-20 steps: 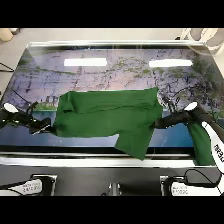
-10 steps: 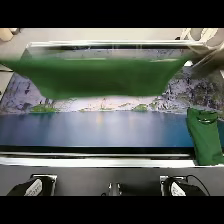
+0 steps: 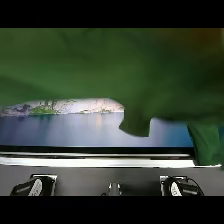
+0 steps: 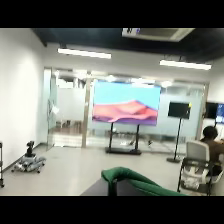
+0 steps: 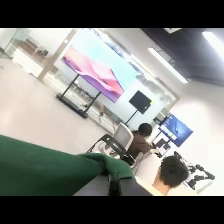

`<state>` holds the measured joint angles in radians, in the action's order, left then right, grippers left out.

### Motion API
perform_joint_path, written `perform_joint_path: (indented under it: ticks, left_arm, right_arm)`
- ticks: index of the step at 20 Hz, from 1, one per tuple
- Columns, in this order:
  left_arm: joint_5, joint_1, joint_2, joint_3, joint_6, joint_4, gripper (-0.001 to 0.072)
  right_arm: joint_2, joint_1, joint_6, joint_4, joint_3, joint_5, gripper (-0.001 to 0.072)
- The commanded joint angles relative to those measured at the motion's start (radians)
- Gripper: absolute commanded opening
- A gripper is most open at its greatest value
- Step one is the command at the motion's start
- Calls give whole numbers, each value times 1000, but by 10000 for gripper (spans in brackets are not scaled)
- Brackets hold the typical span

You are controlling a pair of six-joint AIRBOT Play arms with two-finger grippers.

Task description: Fold the shirts.

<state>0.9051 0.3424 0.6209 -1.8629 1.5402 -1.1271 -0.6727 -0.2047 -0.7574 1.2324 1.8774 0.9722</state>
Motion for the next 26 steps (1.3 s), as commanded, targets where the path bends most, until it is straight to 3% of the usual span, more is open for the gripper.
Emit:
perform_joint_path:
  ticks: [1,4,8,11,14,17,23,26]
  left_arm:
    - [39,1,-3,-11,34,-11,21]
    - [200,1,76,-11,31,-11,23]
    - [496,-2,314,39,-40,-10,22]
    - [531,-37,473,238,-87,-37,21]
    - [404,-95,644,426,-105,-85,22]
    - [262,-121,837,421,-101,-77,22]
    - [164,-139,1129,181,-59,-51,23]
    - [148,-152,1186,130,-62,-52,23]
  right_arm:
    - [3,1,-48,74,11,88,16]
    - [-85,1,-155,134,11,236,17]
    - [-376,2,-192,70,-5,607,17]
    - [-635,58,-192,63,-92,676,16]
    - [-892,155,-195,76,-135,525,16]
    - [-1057,181,-290,63,-135,298,17]
    - [-1130,182,-305,61,-135,-127,17]
    - [-1130,182,-305,61,-135,-181,17]
